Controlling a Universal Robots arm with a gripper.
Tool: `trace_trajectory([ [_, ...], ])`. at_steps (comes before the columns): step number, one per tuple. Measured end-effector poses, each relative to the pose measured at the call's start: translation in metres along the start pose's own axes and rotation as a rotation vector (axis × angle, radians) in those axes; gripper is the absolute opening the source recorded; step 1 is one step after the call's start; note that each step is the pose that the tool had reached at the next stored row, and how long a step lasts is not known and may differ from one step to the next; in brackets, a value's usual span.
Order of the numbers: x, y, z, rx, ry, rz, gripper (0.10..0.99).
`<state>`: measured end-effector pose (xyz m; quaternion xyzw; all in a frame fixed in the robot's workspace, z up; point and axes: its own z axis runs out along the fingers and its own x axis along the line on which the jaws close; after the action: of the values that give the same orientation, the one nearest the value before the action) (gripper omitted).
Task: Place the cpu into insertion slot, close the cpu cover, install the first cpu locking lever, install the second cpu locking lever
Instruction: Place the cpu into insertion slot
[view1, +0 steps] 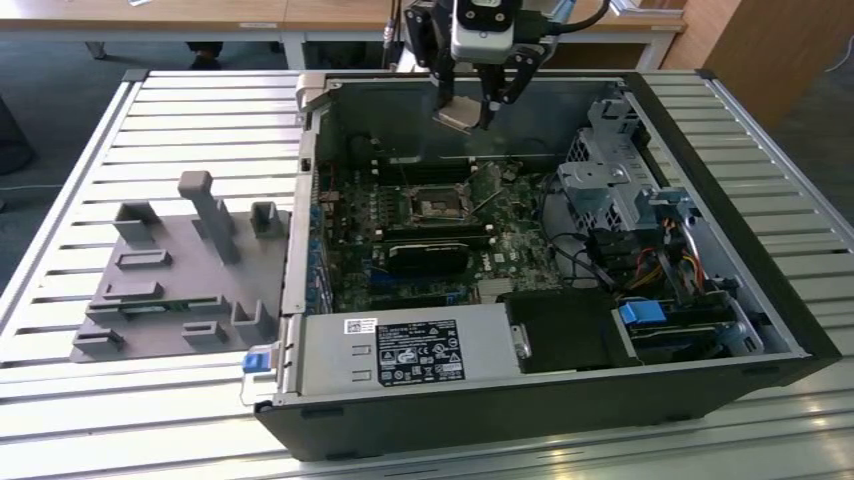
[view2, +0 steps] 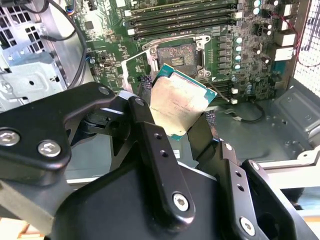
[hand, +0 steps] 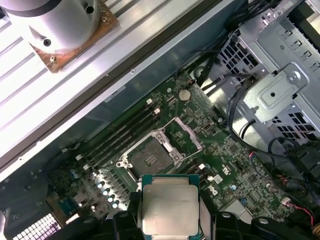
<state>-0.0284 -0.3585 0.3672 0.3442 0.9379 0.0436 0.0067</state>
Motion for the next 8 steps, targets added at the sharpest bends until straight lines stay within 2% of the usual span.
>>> trace_trajectory([
  [8, 0.0003, 0.0001, 0.0004, -0.001, -0.0062, 0.066, 0.537],
])
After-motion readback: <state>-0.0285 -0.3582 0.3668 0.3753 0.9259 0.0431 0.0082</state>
